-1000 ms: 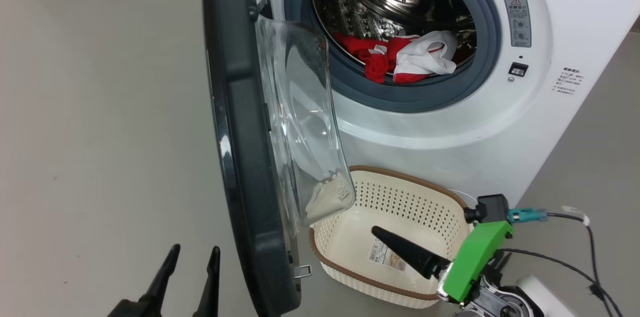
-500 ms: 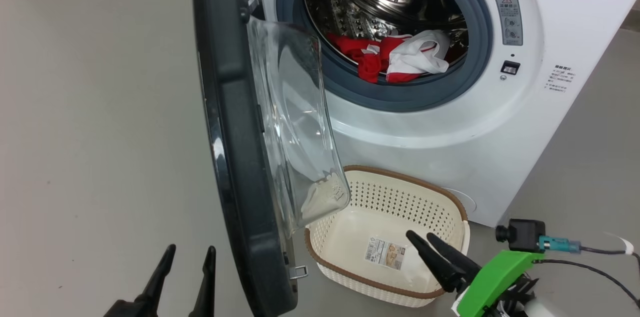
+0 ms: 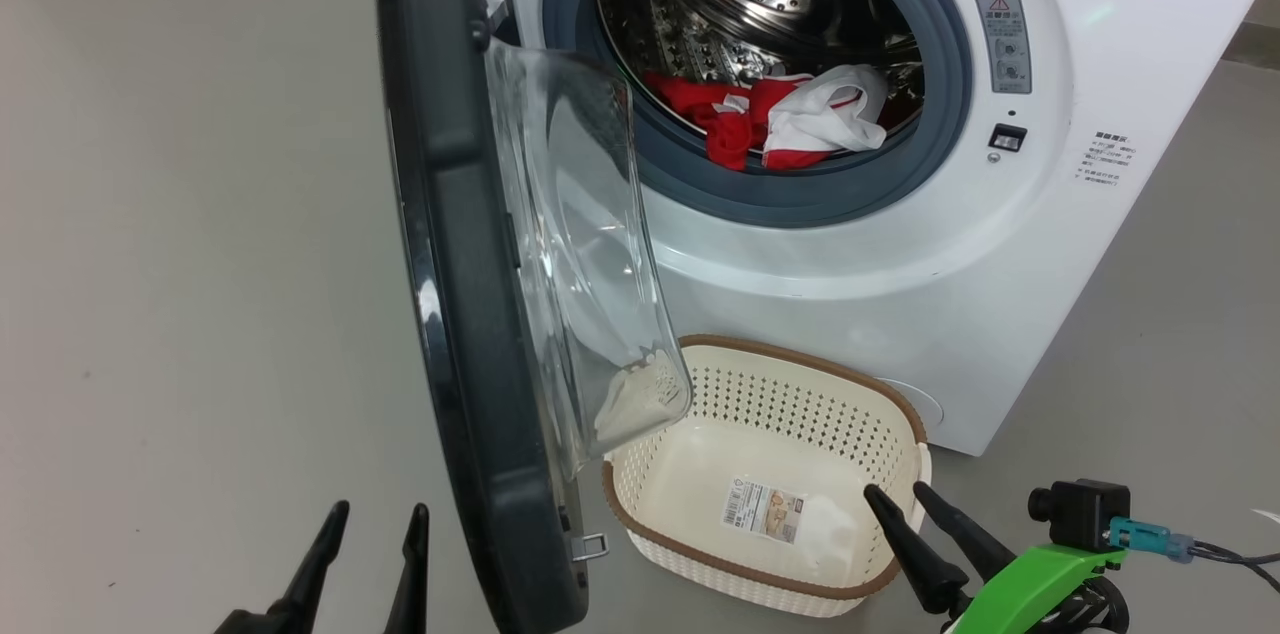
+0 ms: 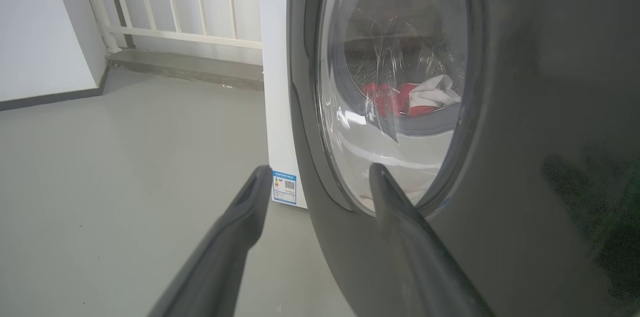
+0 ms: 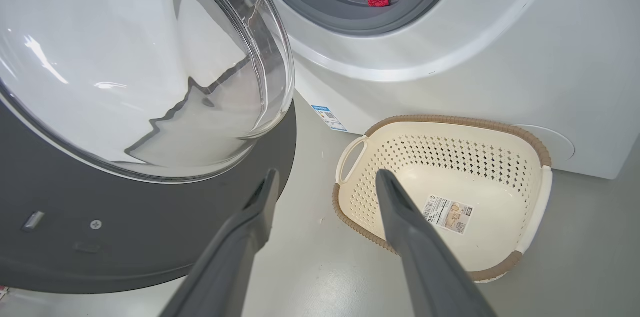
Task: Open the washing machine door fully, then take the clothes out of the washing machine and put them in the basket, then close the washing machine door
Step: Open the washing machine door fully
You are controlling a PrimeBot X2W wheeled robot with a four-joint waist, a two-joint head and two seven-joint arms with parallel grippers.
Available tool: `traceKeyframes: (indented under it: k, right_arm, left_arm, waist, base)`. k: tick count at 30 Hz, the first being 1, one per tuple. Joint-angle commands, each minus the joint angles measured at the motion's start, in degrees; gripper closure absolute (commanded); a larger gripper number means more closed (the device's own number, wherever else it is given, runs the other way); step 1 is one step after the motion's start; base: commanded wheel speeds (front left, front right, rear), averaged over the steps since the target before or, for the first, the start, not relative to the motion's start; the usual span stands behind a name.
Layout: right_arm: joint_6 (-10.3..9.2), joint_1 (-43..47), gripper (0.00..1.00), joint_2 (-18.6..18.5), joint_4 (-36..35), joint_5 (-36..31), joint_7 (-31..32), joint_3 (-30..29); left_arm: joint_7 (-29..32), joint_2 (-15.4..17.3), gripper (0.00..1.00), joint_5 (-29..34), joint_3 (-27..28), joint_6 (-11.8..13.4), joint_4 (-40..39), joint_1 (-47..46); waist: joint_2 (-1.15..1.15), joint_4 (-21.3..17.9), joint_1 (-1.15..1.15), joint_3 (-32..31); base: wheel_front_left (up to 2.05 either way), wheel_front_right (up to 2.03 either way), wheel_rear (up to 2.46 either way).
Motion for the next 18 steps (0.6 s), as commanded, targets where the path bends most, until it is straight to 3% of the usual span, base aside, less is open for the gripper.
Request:
traceKeyframes:
  k: [1,18]
  right_arm:
    - [0.28,-0.7,0.00,-0.3,-0.3,-2.5,-0.8,0.2]
    - [0.28,6.1,0.00,6.7,-6.7,-27.7,-0.8,-18.9]
  left_arm:
    - [-0.7,0.6,0.00,0.1,2.2,0.3,-1.2,-0.9]
    - [-0.7,0.6,0.00,0.5,2.4,0.3,-1.2,-0.5]
  waist:
    - [0.00,-0.1,0.00,0.0]
    - [0.00,-0.2,0.00,-0.5]
  base:
    - [0.00,0.00,0.00]
    - [0.00,0.00,0.00]
